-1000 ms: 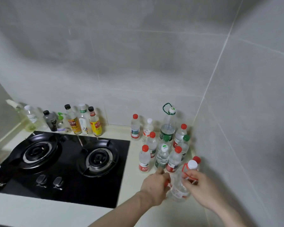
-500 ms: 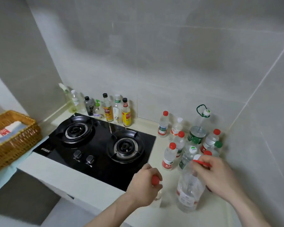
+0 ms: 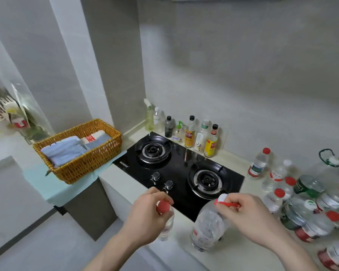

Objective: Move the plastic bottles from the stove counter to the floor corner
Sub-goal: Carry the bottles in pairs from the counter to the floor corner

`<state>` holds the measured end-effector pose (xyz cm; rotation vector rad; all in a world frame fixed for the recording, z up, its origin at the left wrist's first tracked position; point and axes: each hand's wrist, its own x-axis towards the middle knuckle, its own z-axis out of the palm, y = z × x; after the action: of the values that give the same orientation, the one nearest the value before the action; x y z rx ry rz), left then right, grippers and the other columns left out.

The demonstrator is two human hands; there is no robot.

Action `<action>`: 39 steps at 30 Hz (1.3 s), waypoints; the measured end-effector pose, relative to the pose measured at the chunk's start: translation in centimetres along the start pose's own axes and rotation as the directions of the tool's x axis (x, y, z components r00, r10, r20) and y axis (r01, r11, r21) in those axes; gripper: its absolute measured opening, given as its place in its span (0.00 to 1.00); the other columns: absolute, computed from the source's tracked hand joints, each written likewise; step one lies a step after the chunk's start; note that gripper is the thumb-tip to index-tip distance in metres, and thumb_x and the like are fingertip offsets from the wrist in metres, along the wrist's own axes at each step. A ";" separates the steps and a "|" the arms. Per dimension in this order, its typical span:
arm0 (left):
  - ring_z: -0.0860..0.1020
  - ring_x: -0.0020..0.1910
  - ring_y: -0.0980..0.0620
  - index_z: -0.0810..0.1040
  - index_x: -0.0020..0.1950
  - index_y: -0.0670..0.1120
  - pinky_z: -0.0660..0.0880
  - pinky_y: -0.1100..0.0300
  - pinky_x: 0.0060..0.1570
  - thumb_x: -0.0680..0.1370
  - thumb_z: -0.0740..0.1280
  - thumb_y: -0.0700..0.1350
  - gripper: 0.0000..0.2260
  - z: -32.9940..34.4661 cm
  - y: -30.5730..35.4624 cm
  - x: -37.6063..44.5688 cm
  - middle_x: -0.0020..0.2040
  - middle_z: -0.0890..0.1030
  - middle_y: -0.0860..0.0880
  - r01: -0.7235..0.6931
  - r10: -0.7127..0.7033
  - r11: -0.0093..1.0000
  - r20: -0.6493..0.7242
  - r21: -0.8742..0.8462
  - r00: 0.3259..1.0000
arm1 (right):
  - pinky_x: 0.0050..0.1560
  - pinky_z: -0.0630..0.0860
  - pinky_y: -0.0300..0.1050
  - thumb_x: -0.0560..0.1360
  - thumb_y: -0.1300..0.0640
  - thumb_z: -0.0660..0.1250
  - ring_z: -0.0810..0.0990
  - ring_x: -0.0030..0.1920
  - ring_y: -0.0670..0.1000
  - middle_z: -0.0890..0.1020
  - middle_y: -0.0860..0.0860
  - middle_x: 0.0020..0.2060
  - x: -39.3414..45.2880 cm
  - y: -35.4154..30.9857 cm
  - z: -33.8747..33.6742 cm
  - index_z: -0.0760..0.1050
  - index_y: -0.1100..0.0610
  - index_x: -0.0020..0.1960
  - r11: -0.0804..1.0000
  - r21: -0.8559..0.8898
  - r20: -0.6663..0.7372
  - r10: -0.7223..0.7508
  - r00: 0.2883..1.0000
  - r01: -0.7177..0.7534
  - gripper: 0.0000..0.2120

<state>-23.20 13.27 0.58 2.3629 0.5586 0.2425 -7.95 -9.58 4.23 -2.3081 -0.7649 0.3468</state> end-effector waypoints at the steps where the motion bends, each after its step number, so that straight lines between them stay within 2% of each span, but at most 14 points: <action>1: 0.78 0.40 0.59 0.81 0.49 0.59 0.72 0.71 0.41 0.74 0.73 0.49 0.06 -1.5 -1.4 -0.5 0.48 0.75 0.61 0.017 -0.018 1.000 -0.015 -0.009 1.000 | 0.34 0.60 0.42 0.74 0.44 0.71 0.60 0.32 0.45 0.64 0.47 0.28 0.3 -1.3 1.0 0.71 0.60 0.39 1.000 0.000 0.000 -0.012 1.000 0.012 0.20; 4: 0.78 0.41 0.61 0.82 0.49 0.59 0.71 0.72 0.41 0.74 0.73 0.49 0.06 -5.5 -5.7 -2.2 0.48 0.77 0.60 0.064 -0.066 0.998 -0.056 -0.024 0.996 | 0.34 0.59 0.44 0.75 0.44 0.71 0.59 0.31 0.46 0.63 0.46 0.27 1.1 -5.6 4.2 0.71 0.60 0.38 0.999 -0.013 0.026 -0.031 0.999 0.032 0.20; 9: 0.77 0.47 0.61 0.81 0.51 0.60 0.74 0.67 0.46 0.75 0.72 0.52 0.06 -10.8 -12.8 -6.0 0.49 0.76 0.64 0.160 -0.162 0.987 -0.141 -0.028 0.977 | 0.32 0.62 0.43 0.75 0.48 0.72 0.62 0.27 0.46 0.65 0.46 0.24 3.2 -12.5 10.5 0.76 0.62 0.39 0.994 -0.047 0.162 -0.090 0.983 0.099 0.18; 14: 0.76 0.48 0.61 0.80 0.51 0.60 0.74 0.67 0.46 0.75 0.72 0.52 0.06 -15.5 -19.0 -10.3 0.50 0.75 0.62 0.290 -0.293 0.956 -0.254 -0.052 0.922 | 0.33 0.65 0.42 0.74 0.47 0.72 0.65 0.28 0.45 0.68 0.46 0.25 5.7 -19.1 17.0 0.77 0.59 0.38 0.968 -0.067 0.330 -0.207 0.921 0.241 0.16; 18: 0.77 0.44 0.59 0.80 0.50 0.60 0.75 0.66 0.46 0.75 0.72 0.51 0.06 -19.0 -23.1 -13.1 0.49 0.76 0.63 0.412 -0.418 0.907 -0.341 -0.094 0.842 | 0.34 0.68 0.43 0.74 0.44 0.72 0.66 0.28 0.45 0.68 0.46 0.26 8.4 -24.2 22.5 0.77 0.60 0.38 0.945 -0.003 0.461 -0.289 0.839 0.327 0.19; 20: 0.78 0.43 0.58 0.80 0.49 0.60 0.74 0.66 0.45 0.74 0.72 0.50 0.06 -20.5 -24.9 -14.3 0.49 0.77 0.62 0.472 -0.480 0.873 -0.379 -0.121 0.791 | 0.34 0.68 0.44 0.74 0.41 0.70 0.66 0.28 0.45 0.68 0.46 0.27 9.6 -26.8 25.5 0.75 0.61 0.39 0.925 0.021 0.516 -0.335 0.789 0.379 0.22; 23: 0.78 0.42 0.59 0.80 0.47 0.59 0.71 0.70 0.42 0.74 0.74 0.50 0.06 -22.9 -27.7 -16.0 0.48 0.77 0.62 0.558 -0.564 0.815 -0.439 -0.159 0.699 | 0.34 0.67 0.44 0.75 0.44 0.70 0.66 0.28 0.45 0.69 0.46 0.26 11.3 -30.9 30.2 0.73 0.60 0.37 0.892 0.078 0.596 -0.400 0.696 0.445 0.20; 28: 0.78 0.41 0.59 0.79 0.44 0.60 0.72 0.64 0.43 0.72 0.75 0.50 0.07 -26.5 -31.5 -18.5 0.46 0.77 0.61 0.670 -0.675 0.701 -0.530 -0.245 0.513 | 0.35 0.65 0.43 0.73 0.45 0.68 0.64 0.31 0.44 0.69 0.47 0.27 13.5 -38.1 37.8 0.72 0.60 0.39 0.768 0.157 0.670 -0.545 0.504 0.621 0.18; 30: 0.78 0.42 0.59 0.79 0.43 0.60 0.72 0.64 0.42 0.72 0.75 0.49 0.07 -27.8 -32.7 -19.7 0.46 0.77 0.61 0.695 -0.701 0.662 -0.562 -0.282 0.440 | 0.35 0.64 0.44 0.73 0.46 0.68 0.62 0.31 0.45 0.68 0.47 0.27 13.9 -41.1 40.5 0.70 0.60 0.38 0.723 0.175 0.696 -0.571 0.436 0.668 0.18; 34: 0.78 0.41 0.62 0.80 0.43 0.59 0.71 0.67 0.40 0.72 0.76 0.49 0.07 -30.4 -34.8 -23.2 0.47 0.78 0.61 0.725 -0.737 0.580 -0.618 -0.372 0.273 | 0.35 0.67 0.45 0.72 0.45 0.66 0.64 0.31 0.46 0.72 0.52 0.28 13.8 -46.9 45.6 0.67 0.59 0.37 0.641 0.219 0.749 -0.594 0.294 0.736 0.18; 37: 0.79 0.40 0.62 0.81 0.43 0.59 0.73 0.65 0.42 0.72 0.76 0.48 0.08 -32.1 -36.4 -26.2 0.47 0.78 0.61 0.730 -0.746 0.533 -0.645 -0.428 0.166 | 0.34 0.68 0.43 0.73 0.45 0.67 0.64 0.30 0.46 0.70 0.49 0.27 13.1 -51.1 49.2 0.70 0.59 0.36 0.614 0.259 0.770 -0.597 0.224 0.746 0.18; 39: 0.79 0.39 0.61 0.80 0.43 0.60 0.73 0.64 0.42 0.71 0.77 0.48 0.08 -33.3 -37.7 -28.5 0.46 0.78 0.60 0.734 -0.752 0.502 -0.651 -0.457 0.108 | 0.34 0.65 0.41 0.74 0.46 0.68 0.64 0.29 0.46 0.70 0.47 0.26 12.2 -54.1 51.5 0.69 0.55 0.31 0.582 0.268 0.784 -0.594 0.178 0.768 0.18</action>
<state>-71.43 45.11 -0.30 1.4550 2.1218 0.8412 -43.81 57.04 2.16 -1.5199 -2.3276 0.9778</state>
